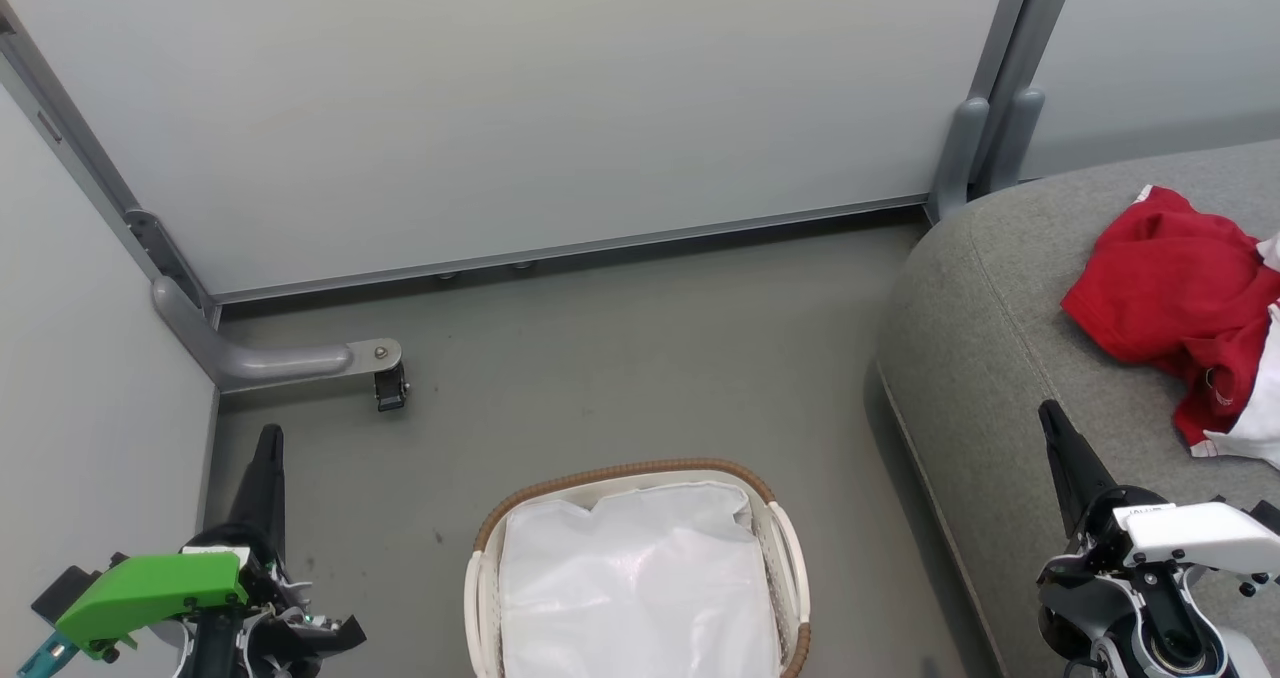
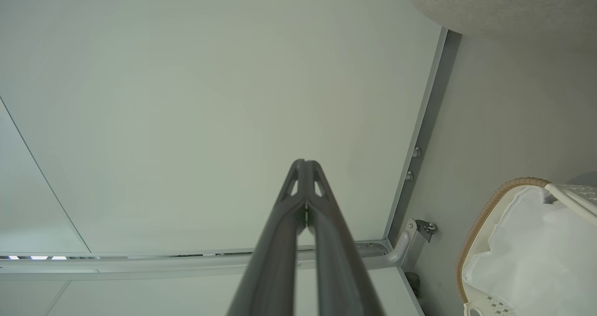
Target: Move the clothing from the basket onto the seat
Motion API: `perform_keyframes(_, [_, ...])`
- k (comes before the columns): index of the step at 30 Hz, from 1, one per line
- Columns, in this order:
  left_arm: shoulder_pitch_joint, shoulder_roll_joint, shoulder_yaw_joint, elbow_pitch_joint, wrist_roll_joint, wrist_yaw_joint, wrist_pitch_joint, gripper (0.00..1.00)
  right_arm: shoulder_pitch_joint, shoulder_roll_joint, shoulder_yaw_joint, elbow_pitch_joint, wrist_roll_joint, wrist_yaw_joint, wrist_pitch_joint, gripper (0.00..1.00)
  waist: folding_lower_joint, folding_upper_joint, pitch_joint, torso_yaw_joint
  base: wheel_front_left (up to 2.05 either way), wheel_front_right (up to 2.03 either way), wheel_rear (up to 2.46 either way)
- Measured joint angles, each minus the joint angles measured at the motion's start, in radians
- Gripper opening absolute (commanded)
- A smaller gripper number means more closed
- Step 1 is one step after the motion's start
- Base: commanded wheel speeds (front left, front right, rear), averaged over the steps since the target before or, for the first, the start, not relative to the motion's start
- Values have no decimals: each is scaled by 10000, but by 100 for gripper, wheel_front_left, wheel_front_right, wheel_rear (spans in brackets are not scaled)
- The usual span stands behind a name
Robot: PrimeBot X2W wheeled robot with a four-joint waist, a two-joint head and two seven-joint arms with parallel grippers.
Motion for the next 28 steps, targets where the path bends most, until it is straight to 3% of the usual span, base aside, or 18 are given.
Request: perform_keyframes(28, [0,0,0,0,-2,0,0,0,0,0,0,0,0,0,0,0,0,0,0,0,0,0,0])
